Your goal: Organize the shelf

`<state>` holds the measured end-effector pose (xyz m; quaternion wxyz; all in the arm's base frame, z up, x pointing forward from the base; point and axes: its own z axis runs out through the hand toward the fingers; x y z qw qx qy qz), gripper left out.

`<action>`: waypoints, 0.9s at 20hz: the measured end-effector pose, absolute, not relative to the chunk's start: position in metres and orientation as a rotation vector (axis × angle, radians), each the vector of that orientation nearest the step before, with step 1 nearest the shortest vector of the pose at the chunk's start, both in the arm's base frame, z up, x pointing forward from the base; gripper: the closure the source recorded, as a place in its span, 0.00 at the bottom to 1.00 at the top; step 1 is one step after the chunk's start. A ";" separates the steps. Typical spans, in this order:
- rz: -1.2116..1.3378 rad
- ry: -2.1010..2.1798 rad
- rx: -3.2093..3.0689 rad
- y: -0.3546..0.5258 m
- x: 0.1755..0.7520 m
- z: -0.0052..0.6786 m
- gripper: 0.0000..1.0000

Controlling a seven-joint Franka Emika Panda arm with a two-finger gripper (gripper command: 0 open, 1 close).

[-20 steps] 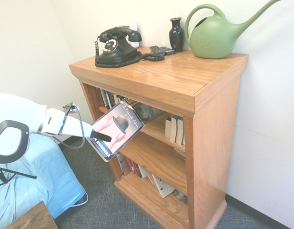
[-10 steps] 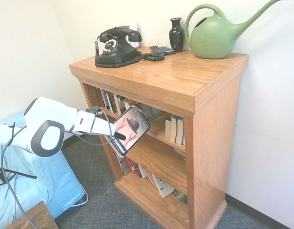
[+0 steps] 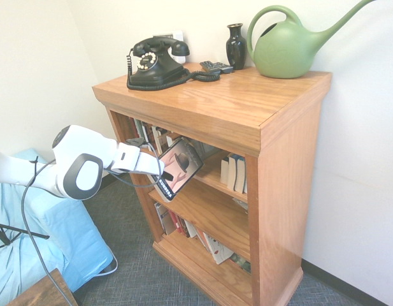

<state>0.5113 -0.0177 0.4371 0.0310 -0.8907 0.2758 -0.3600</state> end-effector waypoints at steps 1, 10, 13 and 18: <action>-1.086 0.860 -2.732 -0.014 0.515 0.434 1.00; -1.028 0.878 -2.704 -0.001 0.533 0.436 1.00; -1.031 0.875 -2.704 -0.003 0.539 0.437 1.00; -1.031 0.864 -2.706 0.000 0.551 0.432 1.00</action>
